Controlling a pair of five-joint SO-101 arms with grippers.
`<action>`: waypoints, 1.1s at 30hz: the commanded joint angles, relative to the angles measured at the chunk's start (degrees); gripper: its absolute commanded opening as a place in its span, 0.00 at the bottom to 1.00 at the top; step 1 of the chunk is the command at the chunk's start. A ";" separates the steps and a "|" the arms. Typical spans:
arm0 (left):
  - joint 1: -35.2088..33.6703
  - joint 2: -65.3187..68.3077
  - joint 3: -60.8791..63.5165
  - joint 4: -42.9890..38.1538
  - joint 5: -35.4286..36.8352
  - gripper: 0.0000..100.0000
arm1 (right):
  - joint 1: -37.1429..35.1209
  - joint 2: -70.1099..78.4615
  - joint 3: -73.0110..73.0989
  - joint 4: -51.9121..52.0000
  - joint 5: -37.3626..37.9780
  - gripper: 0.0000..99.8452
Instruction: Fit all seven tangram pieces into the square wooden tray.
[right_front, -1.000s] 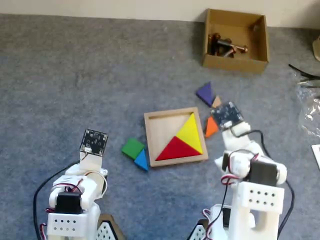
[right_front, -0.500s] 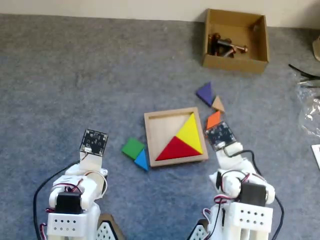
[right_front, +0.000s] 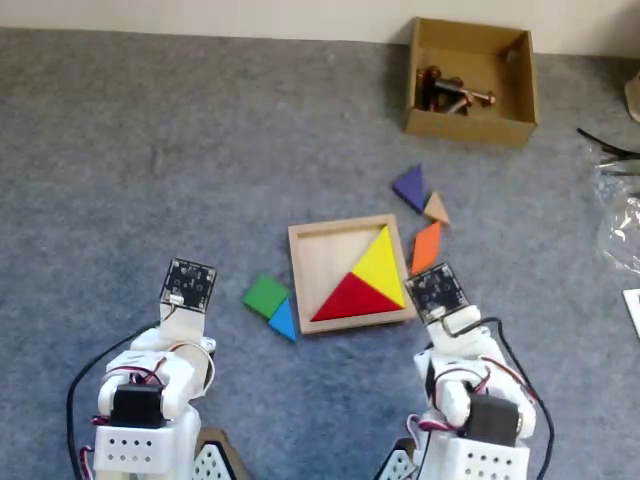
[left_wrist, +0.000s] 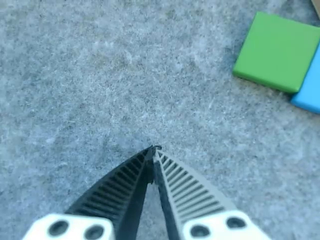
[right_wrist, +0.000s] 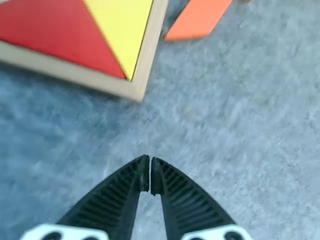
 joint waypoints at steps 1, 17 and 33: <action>1.45 -0.31 1.19 0.18 0.35 0.01 | 0.31 -4.26 2.42 -0.84 0.00 0.01; 1.10 -0.57 0.92 -3.78 -6.24 0.01 | 0.66 -7.25 15.69 -2.59 -0.70 0.01; -2.33 -0.40 -6.20 -8.09 -26.81 0.01 | 0.22 -7.25 15.96 -5.05 -24.00 0.01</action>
